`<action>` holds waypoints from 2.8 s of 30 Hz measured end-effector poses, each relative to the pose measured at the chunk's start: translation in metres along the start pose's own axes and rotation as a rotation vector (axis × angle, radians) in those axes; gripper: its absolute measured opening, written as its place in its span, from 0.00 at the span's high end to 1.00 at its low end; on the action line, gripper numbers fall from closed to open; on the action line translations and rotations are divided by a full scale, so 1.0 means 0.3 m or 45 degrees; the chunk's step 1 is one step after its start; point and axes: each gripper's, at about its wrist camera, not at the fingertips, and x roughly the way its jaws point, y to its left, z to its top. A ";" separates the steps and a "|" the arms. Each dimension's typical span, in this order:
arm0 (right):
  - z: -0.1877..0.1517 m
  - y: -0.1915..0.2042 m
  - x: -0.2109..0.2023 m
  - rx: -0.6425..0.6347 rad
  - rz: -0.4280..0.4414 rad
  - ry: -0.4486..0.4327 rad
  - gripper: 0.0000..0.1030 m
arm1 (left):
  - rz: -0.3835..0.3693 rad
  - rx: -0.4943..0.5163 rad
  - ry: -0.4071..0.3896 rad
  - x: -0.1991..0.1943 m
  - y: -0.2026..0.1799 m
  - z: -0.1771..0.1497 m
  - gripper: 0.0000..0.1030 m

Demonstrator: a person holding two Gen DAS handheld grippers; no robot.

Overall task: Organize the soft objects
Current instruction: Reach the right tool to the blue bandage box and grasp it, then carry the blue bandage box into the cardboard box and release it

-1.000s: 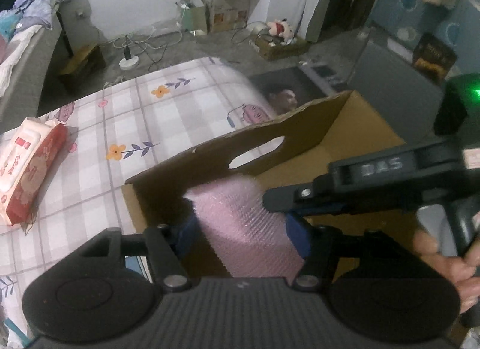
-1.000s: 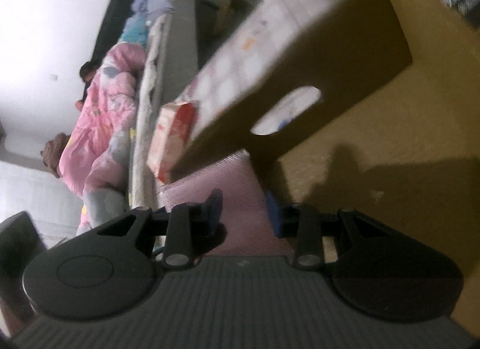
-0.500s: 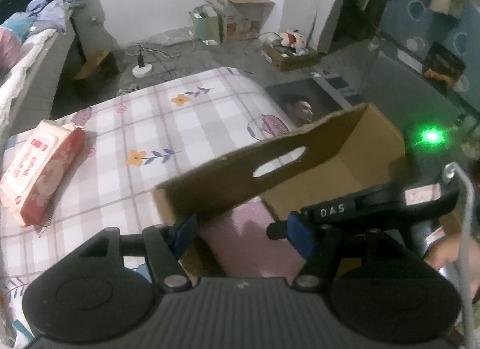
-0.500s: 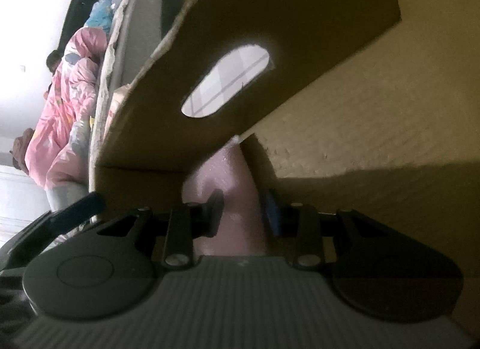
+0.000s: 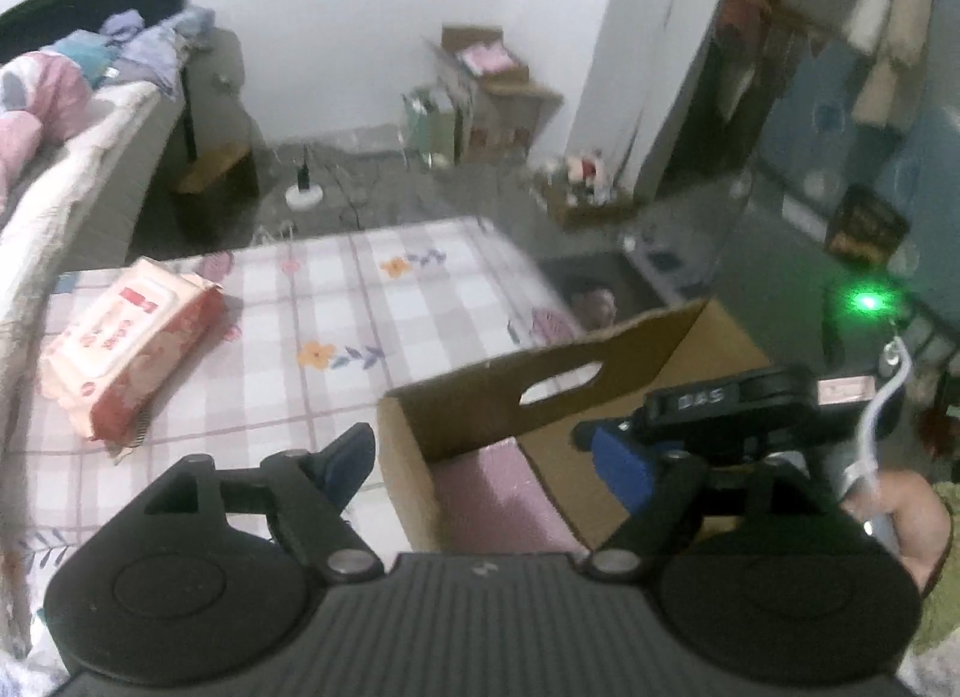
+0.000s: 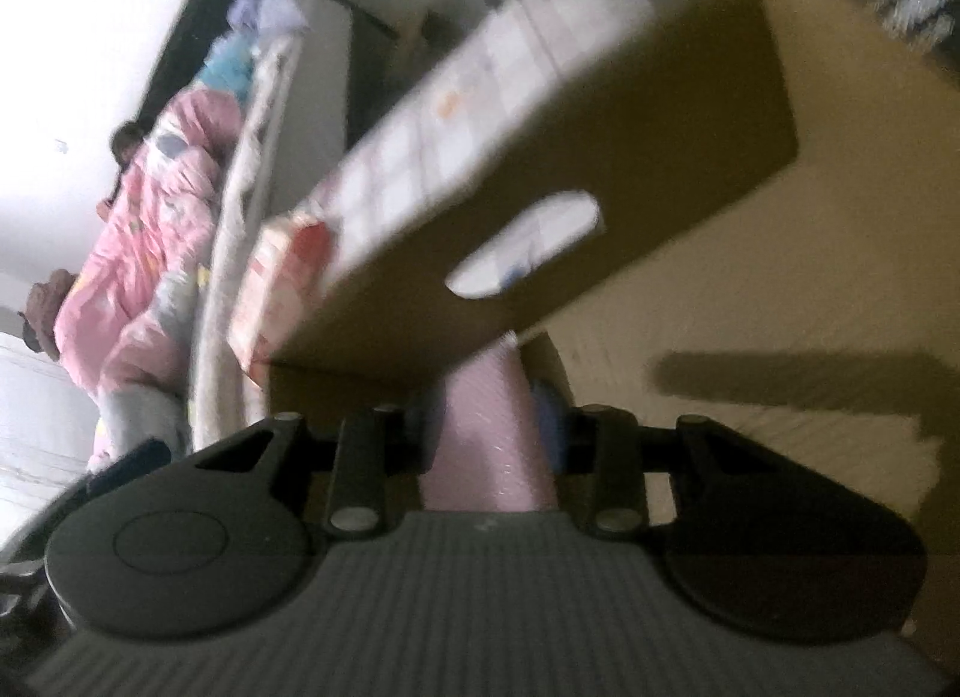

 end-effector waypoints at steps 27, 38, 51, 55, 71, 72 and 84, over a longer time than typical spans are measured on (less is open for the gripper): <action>-0.793 0.800 -0.135 -0.703 0.499 0.235 0.62 | 0.469 -0.518 -0.254 -0.770 0.650 -0.903 0.11; -1.012 0.974 0.275 -0.735 0.350 0.459 0.63 | 0.343 -0.587 -0.120 -0.629 0.830 -0.983 0.11; -1.056 1.032 0.467 -0.765 0.308 0.514 0.73 | 0.266 -0.601 -0.088 -0.551 0.880 -0.967 0.09; -1.060 1.033 0.467 -0.757 0.323 0.521 0.76 | 0.248 -0.635 -0.105 -0.556 0.883 -0.965 0.14; -1.030 1.030 0.256 -0.731 0.478 0.442 0.77 | 0.306 -0.600 -0.221 -0.718 0.752 -0.918 0.23; -1.025 1.028 0.235 -0.729 0.491 0.430 0.77 | 0.311 -0.588 -0.231 -0.730 0.736 -0.909 0.23; -0.865 0.854 -0.088 -0.633 0.565 0.193 0.77 | 0.245 -0.355 -0.289 -0.746 0.469 -0.700 0.23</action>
